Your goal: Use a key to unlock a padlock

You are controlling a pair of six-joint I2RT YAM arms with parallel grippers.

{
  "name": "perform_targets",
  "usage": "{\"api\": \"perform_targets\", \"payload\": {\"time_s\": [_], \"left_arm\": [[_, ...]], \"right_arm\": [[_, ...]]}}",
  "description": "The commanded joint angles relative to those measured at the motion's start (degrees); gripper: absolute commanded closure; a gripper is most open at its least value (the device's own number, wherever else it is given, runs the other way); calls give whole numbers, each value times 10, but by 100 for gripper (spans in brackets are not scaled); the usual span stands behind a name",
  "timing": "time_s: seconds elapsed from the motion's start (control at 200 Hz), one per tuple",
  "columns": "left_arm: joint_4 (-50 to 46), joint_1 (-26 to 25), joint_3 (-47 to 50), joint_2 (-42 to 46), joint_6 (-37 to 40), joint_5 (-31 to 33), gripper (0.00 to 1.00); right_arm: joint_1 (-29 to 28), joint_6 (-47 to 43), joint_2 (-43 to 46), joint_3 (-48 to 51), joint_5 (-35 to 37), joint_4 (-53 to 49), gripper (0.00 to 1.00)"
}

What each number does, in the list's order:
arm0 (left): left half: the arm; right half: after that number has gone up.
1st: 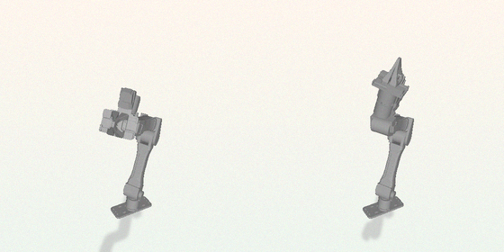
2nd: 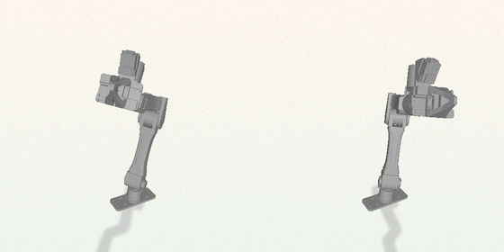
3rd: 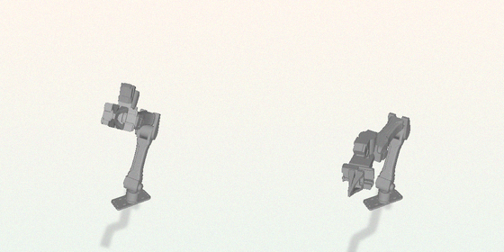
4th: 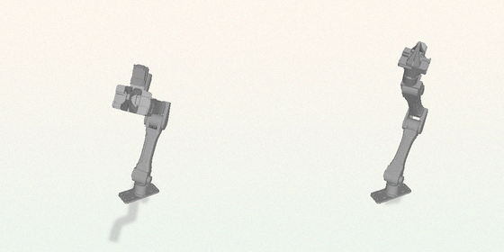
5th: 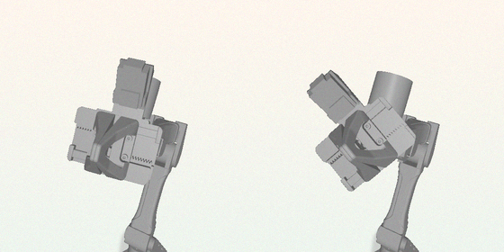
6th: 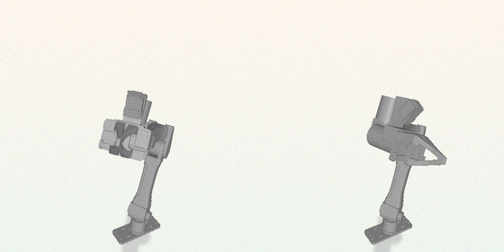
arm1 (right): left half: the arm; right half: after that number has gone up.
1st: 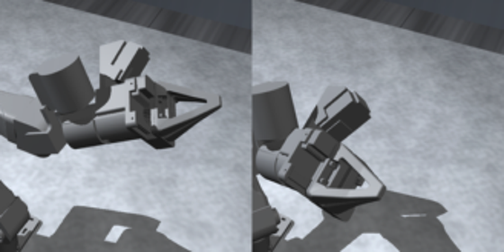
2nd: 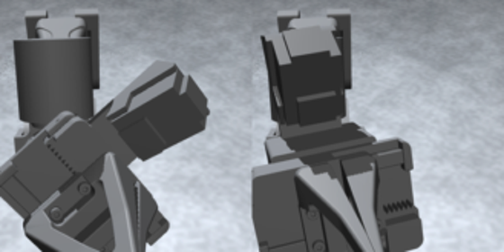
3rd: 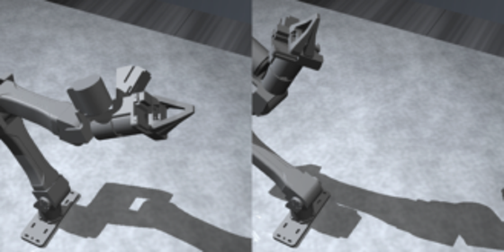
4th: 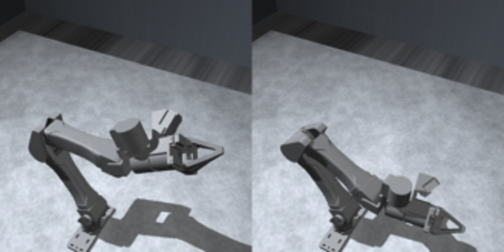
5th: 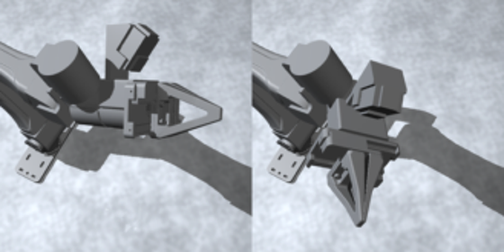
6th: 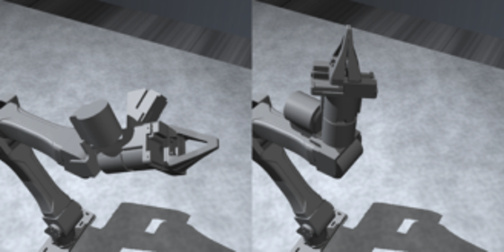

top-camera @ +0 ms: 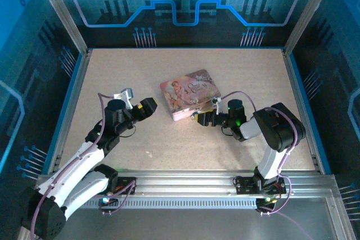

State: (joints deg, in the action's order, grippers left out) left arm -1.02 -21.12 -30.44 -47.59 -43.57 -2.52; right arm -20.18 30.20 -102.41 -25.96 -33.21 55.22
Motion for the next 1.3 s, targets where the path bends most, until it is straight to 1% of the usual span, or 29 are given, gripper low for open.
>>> {"api": "perform_targets", "payload": {"time_s": [0.0, 0.29, 0.51, 0.68, 0.85, 1.296], "left_arm": [[-11, 7, 11, 14, -7, -1, 13], [-22, 13, 11, 25, -5, -1, 14], [-31, 15, 14, 34, -5, 2, 14], [-34, 19, 15, 36, -6, 2, 14], [-35, 19, 15, 37, -7, 1, 14], [-38, 22, 16, 37, -10, 0, 14]], "right_arm": [[-9, 9, -24, -19, 6, 48, 29], [-13, 24, -61, -41, 2, 78, 33], [-17, 39, -64, -47, -10, 100, 36], [-19, 38, -62, -52, -29, 95, 39], [-19, 33, -61, -47, -26, 84, 43], [-19, 15, -49, -40, -19, 52, 56]]}}
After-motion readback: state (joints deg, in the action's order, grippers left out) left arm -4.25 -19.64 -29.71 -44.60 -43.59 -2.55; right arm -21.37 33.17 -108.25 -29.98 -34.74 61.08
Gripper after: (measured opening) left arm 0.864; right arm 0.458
